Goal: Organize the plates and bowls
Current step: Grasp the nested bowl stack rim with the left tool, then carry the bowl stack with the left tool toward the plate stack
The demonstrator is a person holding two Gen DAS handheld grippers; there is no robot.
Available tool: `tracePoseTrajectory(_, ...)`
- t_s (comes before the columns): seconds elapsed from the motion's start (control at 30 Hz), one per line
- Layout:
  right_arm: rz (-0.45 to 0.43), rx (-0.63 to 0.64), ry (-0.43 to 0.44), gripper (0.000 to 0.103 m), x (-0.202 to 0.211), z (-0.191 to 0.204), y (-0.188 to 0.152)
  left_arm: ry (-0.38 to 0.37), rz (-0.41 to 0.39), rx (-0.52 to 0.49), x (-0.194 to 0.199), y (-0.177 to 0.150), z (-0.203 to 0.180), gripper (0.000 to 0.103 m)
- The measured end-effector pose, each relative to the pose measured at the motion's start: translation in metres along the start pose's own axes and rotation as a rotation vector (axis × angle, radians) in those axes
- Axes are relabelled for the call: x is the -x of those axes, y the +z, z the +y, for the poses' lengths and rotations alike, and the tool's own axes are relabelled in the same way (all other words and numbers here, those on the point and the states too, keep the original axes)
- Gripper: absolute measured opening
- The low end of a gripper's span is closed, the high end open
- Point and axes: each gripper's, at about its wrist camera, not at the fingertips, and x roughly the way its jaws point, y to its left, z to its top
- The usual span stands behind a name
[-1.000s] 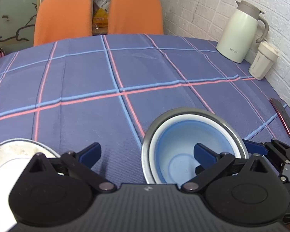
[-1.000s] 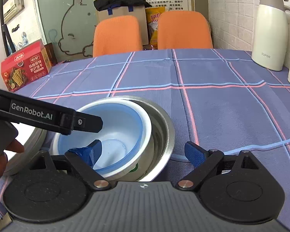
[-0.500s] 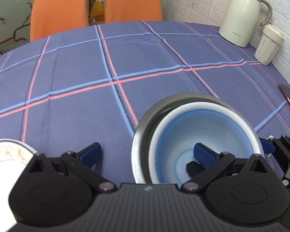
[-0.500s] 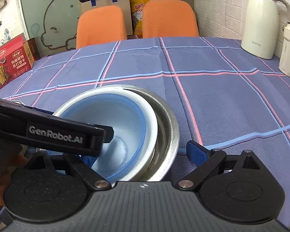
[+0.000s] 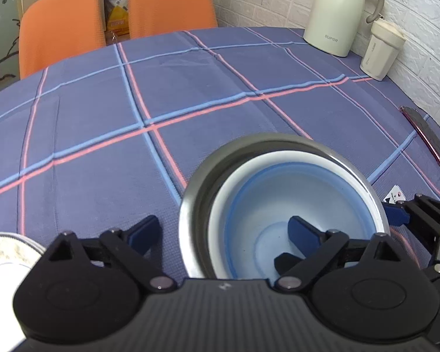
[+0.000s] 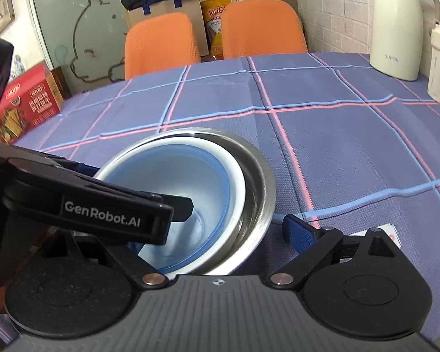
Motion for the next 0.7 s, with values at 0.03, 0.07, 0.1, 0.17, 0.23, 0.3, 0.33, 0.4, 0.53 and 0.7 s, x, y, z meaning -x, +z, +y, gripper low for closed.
tracePoseTrajectory(0.03, -0.004, 0.0, -0.002, 0.083, 0.0, 0.0, -0.001, 0.005, 0.001, -0.003, -0.001, 0.001, 0.0, 0.092)
tracePoseTrajectory(0.07, -0.015, 0.004, -0.003, 0.084, -0.002, 0.001, -0.002, 0.009, 0.0, -0.004, -0.001, 0.001, 0.0, 0.09)
tracePoseTrajectory(0.1, -0.024, 0.008, -0.005, 0.084, -0.003, 0.001, -0.003, 0.012, -0.005, -0.006, -0.002, 0.002, -0.001, 0.085)
tracePoseTrajectory(0.17, -0.035, 0.012, -0.005, 0.082, -0.005, 0.004, -0.002, 0.002, -0.012, -0.016, -0.001, 0.003, -0.005, 0.076)
tracePoseTrajectory(0.23, -0.042, 0.01, 0.016, 0.08, -0.008, 0.008, 0.0, -0.022, -0.016, -0.031, 0.0, 0.003, -0.012, 0.069)
tracePoseTrajectory(0.3, -0.044, 0.005, -0.002, 0.079, -0.01, 0.015, 0.002, -0.019, -0.012, -0.017, -0.001, 0.003, -0.016, 0.069)
tracePoseTrajectory(0.33, -0.033, -0.02, -0.024, 0.079, -0.012, 0.017, 0.004, -0.013, -0.007, -0.009, -0.001, 0.004, -0.017, 0.069)
tracePoseTrajectory(0.4, -0.027, -0.031, -0.04, 0.078, -0.012, 0.019, 0.005, -0.051, 0.022, 0.012, -0.001, 0.008, -0.015, 0.059)
tracePoseTrajectory(0.53, -0.028, -0.039, -0.051, 0.079, -0.002, 0.019, 0.009, -0.087, 0.034, -0.005, 0.005, 0.012, -0.018, 0.058)
tracePoseTrajectory(0.7, -0.072, -0.016, -0.062, 0.079, 0.017, 0.031, 0.017, -0.087, -0.027, -0.006, 0.033, 0.014, -0.017, 0.058)
